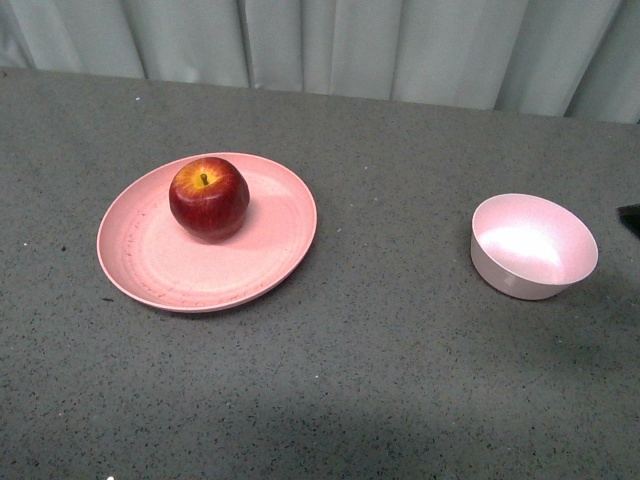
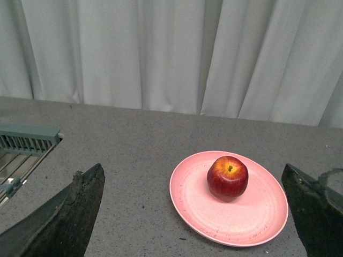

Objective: Move apple from plate to bowl

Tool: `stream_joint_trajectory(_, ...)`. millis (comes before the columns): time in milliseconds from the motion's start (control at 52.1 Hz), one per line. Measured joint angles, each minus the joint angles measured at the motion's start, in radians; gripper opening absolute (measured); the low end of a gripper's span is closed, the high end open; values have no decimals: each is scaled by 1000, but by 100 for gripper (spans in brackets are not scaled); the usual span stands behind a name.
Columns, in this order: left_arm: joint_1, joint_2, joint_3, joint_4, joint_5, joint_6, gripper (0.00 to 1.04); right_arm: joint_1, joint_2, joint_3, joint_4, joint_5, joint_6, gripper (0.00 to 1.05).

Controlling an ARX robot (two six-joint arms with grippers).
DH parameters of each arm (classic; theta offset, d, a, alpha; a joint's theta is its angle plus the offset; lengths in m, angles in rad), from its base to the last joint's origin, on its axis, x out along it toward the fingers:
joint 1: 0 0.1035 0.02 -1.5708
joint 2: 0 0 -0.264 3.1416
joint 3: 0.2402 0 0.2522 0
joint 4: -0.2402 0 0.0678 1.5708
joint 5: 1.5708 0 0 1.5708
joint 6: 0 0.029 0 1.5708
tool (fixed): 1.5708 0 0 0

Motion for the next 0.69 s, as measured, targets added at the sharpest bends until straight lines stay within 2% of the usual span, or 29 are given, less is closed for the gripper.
stream_joint_trajectory(365, 0, 0, 0, 0, 0, 0, 98, 86, 393, 223, -21, -7, -67, 95)
stream_joint_trajectory(692, 0, 0, 0, 0, 0, 0, 98, 113, 621, 381, -87, -5, -62, 95)
